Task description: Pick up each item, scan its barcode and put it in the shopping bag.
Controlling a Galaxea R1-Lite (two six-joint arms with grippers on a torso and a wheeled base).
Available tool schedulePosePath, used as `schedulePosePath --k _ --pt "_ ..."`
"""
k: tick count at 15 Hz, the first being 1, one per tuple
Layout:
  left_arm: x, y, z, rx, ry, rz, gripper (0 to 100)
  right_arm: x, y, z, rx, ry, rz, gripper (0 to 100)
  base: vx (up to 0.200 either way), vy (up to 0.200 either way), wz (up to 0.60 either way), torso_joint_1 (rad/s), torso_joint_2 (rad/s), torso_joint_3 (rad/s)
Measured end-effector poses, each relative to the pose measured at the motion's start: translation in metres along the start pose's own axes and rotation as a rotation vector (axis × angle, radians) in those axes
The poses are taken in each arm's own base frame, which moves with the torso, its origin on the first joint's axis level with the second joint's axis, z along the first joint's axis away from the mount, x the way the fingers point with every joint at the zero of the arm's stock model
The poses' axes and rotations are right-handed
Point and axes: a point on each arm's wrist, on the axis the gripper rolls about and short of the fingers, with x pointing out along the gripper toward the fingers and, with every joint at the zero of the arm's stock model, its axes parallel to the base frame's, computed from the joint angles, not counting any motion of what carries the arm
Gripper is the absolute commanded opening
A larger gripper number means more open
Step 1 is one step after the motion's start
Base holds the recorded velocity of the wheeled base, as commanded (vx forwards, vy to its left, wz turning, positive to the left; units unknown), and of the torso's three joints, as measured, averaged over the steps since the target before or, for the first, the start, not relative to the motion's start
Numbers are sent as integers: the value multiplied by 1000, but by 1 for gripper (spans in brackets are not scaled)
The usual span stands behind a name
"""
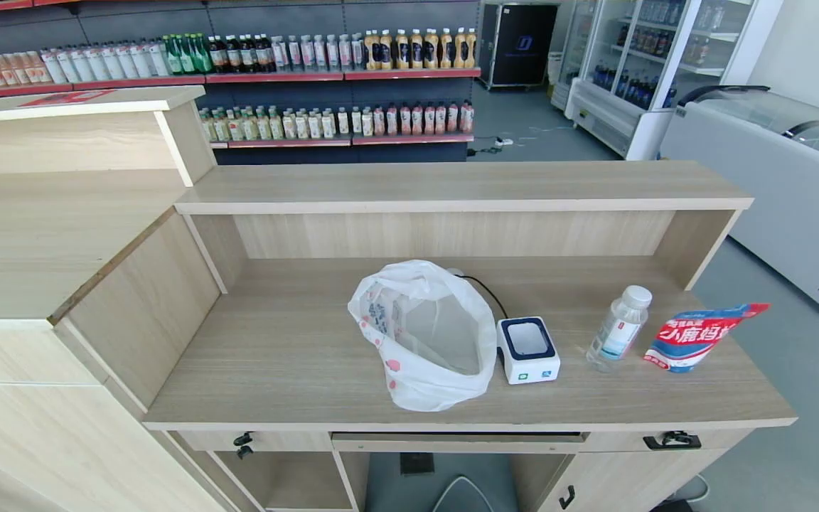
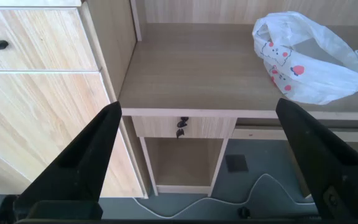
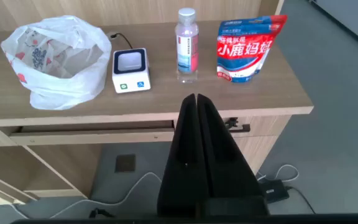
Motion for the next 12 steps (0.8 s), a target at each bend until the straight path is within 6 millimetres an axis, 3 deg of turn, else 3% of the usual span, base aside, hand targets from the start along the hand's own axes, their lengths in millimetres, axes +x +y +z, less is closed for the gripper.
schedulePosePath --k 3,5,6,7,9,12 --pt "0 0 0 0 0 0 100 12 0 66 43 -41 7 0 0 0 0 0 0 0" --pt "0 0 0 0 0 0 100 36 0 106 45 -21 9 0 0 0 0 0 0 0" --pt "0 0 0 0 0 0 100 51 0 115 24 19 11 0 0 0 0 0 0 0" --pt "0 0 0 0 0 0 100 64 1 116 9 51 15 100 0 0 0 0 0 0" --pt "0 0 0 0 0 0 100 84 3 112 -8 98 46 100 0 0 0 0 0 0" --pt "0 0 0 0 0 1 100 98 6 97 16 192 63 100 0 0 0 0 0 0"
